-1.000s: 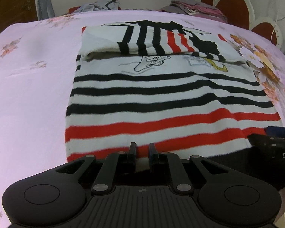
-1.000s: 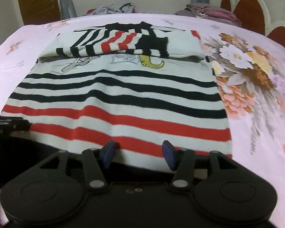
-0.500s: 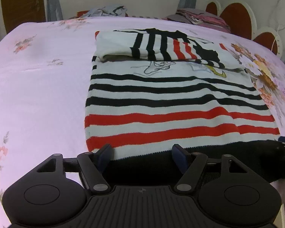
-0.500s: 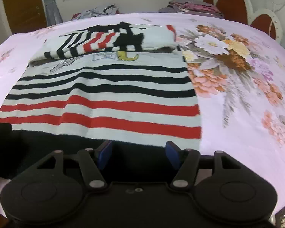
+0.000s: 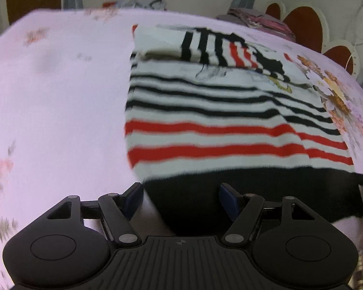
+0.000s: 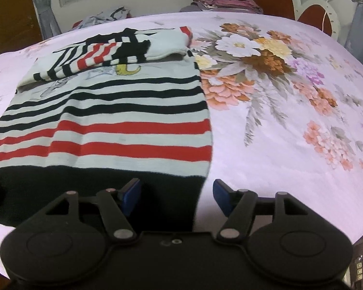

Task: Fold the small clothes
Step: 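Grasp the black hem band with both grippers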

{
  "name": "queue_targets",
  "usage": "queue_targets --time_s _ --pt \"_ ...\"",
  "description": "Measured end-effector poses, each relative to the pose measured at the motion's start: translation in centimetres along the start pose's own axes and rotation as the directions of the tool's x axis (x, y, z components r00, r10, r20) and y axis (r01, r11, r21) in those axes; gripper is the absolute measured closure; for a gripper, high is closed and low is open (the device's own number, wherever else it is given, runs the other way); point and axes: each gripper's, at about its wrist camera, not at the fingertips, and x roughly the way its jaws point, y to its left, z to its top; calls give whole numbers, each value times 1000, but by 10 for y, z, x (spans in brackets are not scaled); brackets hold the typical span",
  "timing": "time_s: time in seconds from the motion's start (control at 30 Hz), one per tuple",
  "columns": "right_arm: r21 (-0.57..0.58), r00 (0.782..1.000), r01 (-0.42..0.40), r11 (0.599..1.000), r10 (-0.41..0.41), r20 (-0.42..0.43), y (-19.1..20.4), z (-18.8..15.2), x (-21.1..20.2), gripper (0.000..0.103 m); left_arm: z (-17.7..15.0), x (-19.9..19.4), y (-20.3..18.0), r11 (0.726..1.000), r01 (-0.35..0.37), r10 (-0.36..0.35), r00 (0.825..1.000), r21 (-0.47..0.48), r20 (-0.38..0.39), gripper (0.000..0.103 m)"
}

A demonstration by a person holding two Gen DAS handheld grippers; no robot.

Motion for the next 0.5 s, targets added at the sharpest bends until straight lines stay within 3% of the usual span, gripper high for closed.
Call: queue_targets --time_s 0.13,0.33,0.37,0.4,0.5 --pt "24 1000 2 1000 -1 -20 -10 -3 3 33 -12 -3 8 998 47 -48 999 -34 -14 34" --pt "44 997 -29 999 32 -68 -12 -11 10 35 -12 3 9 984 126 -131 991 -129 -29 37" --pt "56 997 -41 998 45 -68 -12 -11 10 39 -12 4 7 982 139 -144 989 -129 -32 46" --pt "61 996 -54 997 59 -71 -11 -11 10 47 -12 7 7 980 152 -158 986 -131 -43 68" --pt "75 992 -85 994 91 -86 -10 -10 11 61 -12 10 6 983 146 -153 987 -114 -51 83"
